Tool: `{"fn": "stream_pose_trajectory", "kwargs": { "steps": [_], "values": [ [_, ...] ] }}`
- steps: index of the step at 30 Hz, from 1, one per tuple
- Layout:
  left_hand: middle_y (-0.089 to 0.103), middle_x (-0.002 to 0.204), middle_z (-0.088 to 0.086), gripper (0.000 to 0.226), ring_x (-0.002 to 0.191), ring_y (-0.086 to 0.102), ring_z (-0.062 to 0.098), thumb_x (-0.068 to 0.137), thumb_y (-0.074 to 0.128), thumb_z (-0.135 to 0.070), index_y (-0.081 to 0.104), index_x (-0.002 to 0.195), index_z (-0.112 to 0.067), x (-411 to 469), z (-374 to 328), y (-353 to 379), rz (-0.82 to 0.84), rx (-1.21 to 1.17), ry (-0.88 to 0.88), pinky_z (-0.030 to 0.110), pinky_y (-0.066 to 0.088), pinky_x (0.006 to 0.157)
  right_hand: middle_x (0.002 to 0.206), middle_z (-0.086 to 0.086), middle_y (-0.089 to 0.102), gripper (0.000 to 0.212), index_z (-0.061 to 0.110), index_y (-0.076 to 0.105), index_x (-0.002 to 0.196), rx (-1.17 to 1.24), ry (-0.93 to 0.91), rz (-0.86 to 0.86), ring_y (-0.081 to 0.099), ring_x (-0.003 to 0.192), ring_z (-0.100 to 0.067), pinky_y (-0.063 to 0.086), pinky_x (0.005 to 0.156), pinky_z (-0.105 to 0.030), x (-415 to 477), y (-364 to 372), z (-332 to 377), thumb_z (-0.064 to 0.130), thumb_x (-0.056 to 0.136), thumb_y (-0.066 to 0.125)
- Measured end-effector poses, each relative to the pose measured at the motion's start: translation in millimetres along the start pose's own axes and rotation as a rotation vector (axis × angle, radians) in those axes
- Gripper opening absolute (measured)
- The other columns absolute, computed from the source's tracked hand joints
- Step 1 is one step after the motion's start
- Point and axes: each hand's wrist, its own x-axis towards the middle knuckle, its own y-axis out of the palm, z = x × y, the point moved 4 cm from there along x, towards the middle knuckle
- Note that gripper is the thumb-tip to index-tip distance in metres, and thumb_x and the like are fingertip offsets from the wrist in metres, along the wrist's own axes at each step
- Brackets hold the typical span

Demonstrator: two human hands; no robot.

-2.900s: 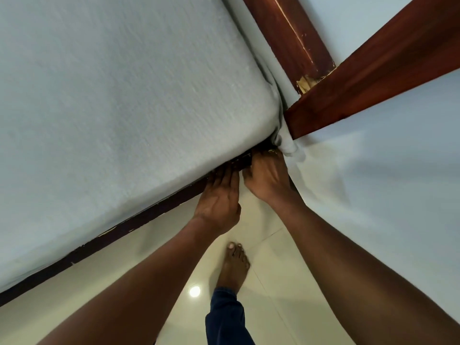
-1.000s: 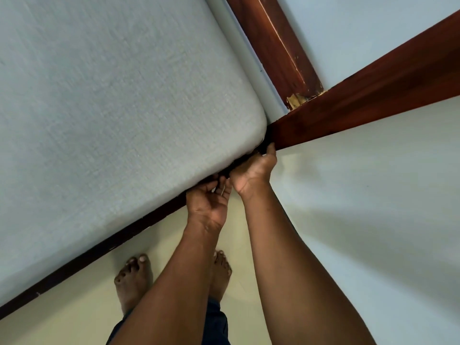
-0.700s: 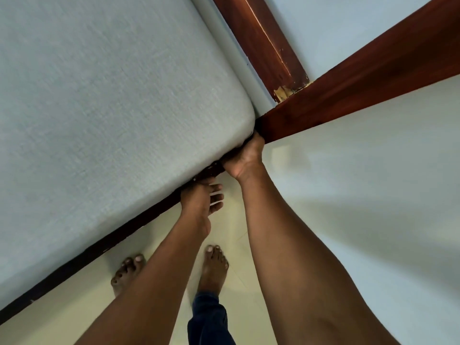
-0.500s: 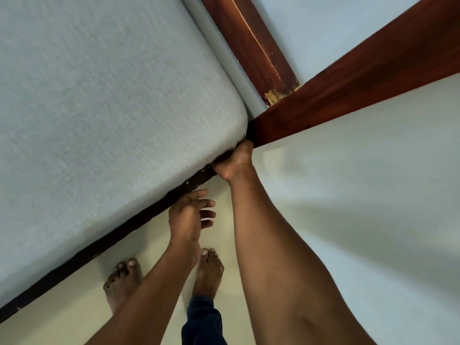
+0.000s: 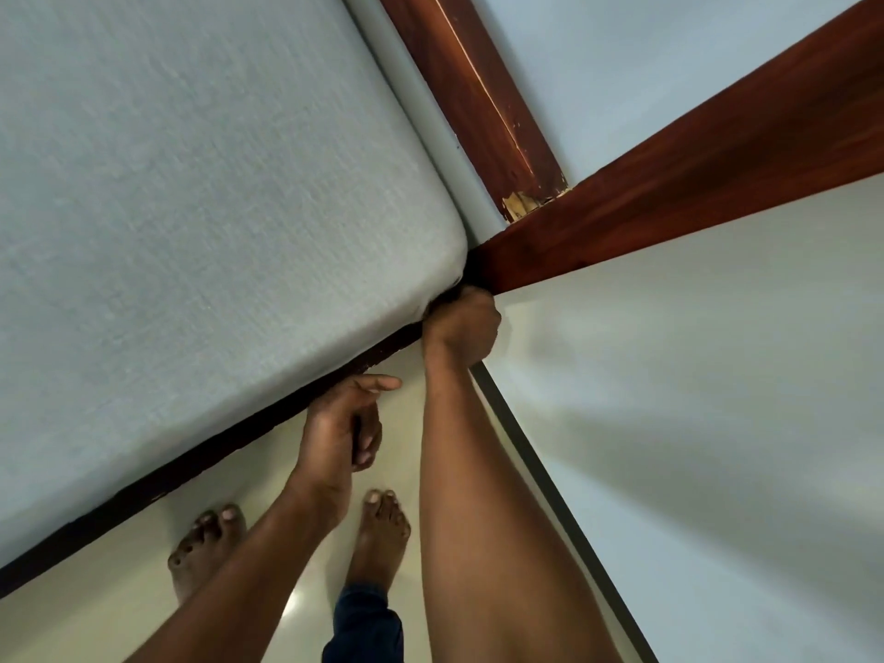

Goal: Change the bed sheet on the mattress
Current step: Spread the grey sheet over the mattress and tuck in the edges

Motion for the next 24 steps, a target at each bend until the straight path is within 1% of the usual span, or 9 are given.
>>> {"fn": "stream_pose_trajectory", "kwargs": {
  "steps": [3, 5, 8, 11, 14, 17, 19, 21, 24],
  "values": [
    [0.048, 0.053, 0.001, 0.022, 0.046, 0.040, 0.015, 0.091, 0.055, -0.013, 0.075, 0.091, -0.022, 13.2, 2.5, 3.8, -0.053, 0.309, 0.086, 0.024, 0.033, 0.050, 0.091, -0.011, 0.075, 0.013, 0.013, 0.075, 0.092, -0.093, -0.178, -0.133, 0.065, 0.087, -0.030, 0.027, 0.072, -0.031, -6.6, 3.8, -2.4, 0.013, 0.089, 0.063],
    [0.066, 0.069, -0.005, 0.024, 0.061, 0.060, 0.012, 0.088, 0.058, -0.010, 0.073, 0.096, -0.027, 19.3, -2.2, 10.6, -0.064, 0.665, 0.253, 0.027, 0.048, 0.063, 0.091, -0.013, 0.074, 0.013, 0.011, 0.077, 0.096, -0.027, -0.178, -0.137, 0.061, 0.089, -0.029, 0.026, 0.063, -0.027, -7.9, 7.8, -6.8, 0.012, 0.090, 0.066],
    [0.070, 0.117, 0.000, 0.043, 0.105, 0.066, 0.018, 0.085, 0.057, -0.007, 0.067, 0.125, -0.018, 28.9, -15.0, 22.9, -0.046, 1.054, 0.543, 0.032, 0.054, 0.091, 0.086, -0.014, 0.075, 0.014, 0.005, 0.077, 0.089, 0.239, -0.175, -0.159, 0.057, 0.074, -0.018, 0.028, 0.052, -0.010, -8.0, 8.6, -11.4, 0.001, 0.089, 0.064],
    [0.057, 0.142, 0.007, 0.063, 0.128, 0.055, 0.025, 0.085, 0.056, -0.009, 0.045, 0.146, -0.016, 44.2, -16.4, 22.7, 0.012, 1.175, 0.544, 0.039, 0.051, 0.102, 0.097, -0.015, 0.074, 0.019, 0.004, 0.078, 0.095, 0.354, -0.065, -0.041, 0.063, 0.082, -0.021, 0.035, 0.056, -0.005, -13.3, 12.7, -13.2, 0.001, 0.088, 0.060],
    [0.050, 0.148, 0.012, 0.071, 0.131, 0.052, 0.030, 0.088, 0.056, -0.012, 0.030, 0.154, -0.014, 47.2, -9.2, 20.9, 0.110, 1.295, 0.494, 0.040, 0.050, 0.103, 0.108, -0.010, 0.072, 0.033, 0.005, 0.072, 0.113, 0.422, 0.091, 0.206, 0.064, 0.100, -0.029, 0.051, 0.076, -0.027, -9.3, 7.9, -7.2, 0.001, 0.091, 0.049],
    [0.036, 0.159, 0.011, 0.078, 0.144, 0.039, 0.027, 0.092, 0.057, -0.017, 0.017, 0.159, -0.012, 42.0, -6.7, 15.5, 0.170, 1.402, 0.525, 0.037, 0.038, 0.115, 0.101, -0.014, 0.067, 0.029, 0.008, 0.067, 0.106, 0.907, 0.393, 0.534, 0.063, 0.097, -0.031, 0.052, 0.093, -0.044, -9.4, 5.9, -1.0, 0.008, 0.097, 0.039],
    [0.035, 0.161, 0.007, 0.079, 0.143, 0.040, 0.026, 0.092, 0.056, -0.015, 0.017, 0.160, -0.015, 36.7, -12.3, 11.5, 0.155, 1.415, 0.556, 0.035, 0.040, 0.112, 0.102, -0.017, 0.066, 0.029, 0.008, 0.065, 0.107, 1.152, 0.547, 0.552, 0.062, 0.100, -0.033, 0.047, 0.101, -0.049, -10.6, 5.9, -5.4, 0.025, 0.098, 0.043],
    [0.036, 0.160, 0.005, 0.079, 0.138, 0.046, 0.026, 0.091, 0.056, -0.012, 0.018, 0.160, -0.018, 32.6, -17.7, 8.2, 0.148, 1.402, 0.581, 0.036, 0.045, 0.106, 0.107, -0.017, 0.068, 0.038, 0.010, 0.066, 0.113, 1.190, 0.571, 0.535, 0.061, 0.107, -0.034, 0.042, 0.111, -0.051, -9.0, 8.4, -8.9, 0.038, 0.098, 0.044],
    [0.037, 0.160, 0.006, 0.079, 0.135, 0.050, 0.028, 0.091, 0.055, -0.010, 0.017, 0.161, -0.018, 31.9, -18.9, 2.5, 0.161, 1.432, 0.579, 0.036, 0.048, 0.103, 0.114, -0.014, 0.071, 0.037, 0.014, 0.066, 0.122, 1.163, 0.531, 0.583, 0.064, 0.111, -0.032, 0.046, 0.108, -0.048, -4.7, 13.0, -5.6, 0.034, 0.102, 0.042]
  ]
}}
